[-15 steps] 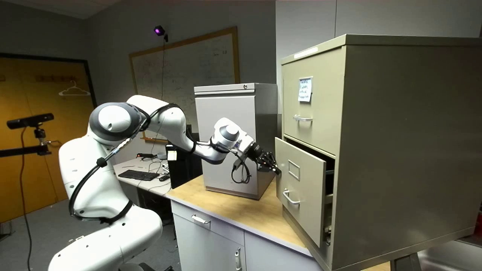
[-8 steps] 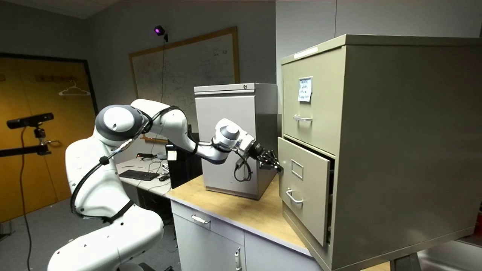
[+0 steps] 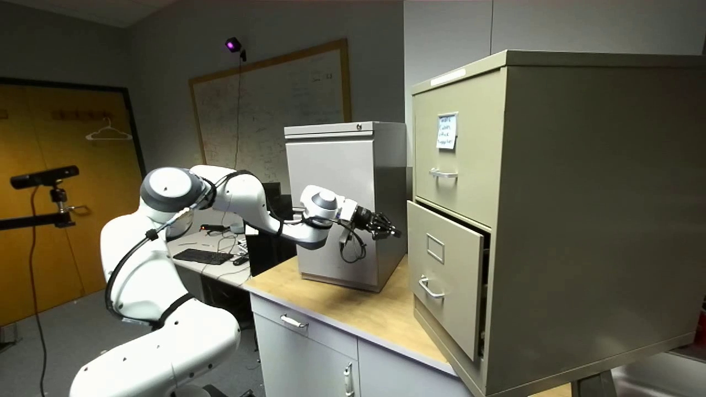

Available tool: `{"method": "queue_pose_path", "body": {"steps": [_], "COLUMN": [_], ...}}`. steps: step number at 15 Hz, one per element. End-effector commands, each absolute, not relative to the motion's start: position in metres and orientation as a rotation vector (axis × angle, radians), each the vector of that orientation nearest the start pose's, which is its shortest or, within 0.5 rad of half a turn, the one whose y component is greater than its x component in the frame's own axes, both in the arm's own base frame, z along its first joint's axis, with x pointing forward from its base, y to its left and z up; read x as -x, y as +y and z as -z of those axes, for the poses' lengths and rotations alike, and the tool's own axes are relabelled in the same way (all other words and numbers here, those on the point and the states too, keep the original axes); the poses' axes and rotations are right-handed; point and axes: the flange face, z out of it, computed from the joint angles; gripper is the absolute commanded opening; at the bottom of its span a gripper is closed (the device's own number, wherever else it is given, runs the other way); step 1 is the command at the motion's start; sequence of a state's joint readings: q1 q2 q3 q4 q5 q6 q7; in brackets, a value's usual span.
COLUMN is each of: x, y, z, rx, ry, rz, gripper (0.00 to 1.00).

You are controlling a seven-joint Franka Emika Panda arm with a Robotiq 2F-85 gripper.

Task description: Close the open drawer

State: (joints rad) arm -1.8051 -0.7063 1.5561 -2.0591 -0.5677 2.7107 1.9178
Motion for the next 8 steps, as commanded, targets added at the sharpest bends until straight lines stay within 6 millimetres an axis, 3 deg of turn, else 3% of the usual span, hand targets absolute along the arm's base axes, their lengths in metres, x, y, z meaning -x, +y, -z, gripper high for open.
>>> {"method": "queue_pose_path", "body": {"steps": [1,4,8], "x": [-0.624,-0.623,-0.6], "y": [0.0,-0.015,-0.059], "z": [-0.451,-0.445,-0.435], "rx": [2.17,2.072,2.007], "ry": [1.705,1.683,1.748], "rz": [1.989,1.982,1.928], "gripper": [0.0,0.0,0.0]}}
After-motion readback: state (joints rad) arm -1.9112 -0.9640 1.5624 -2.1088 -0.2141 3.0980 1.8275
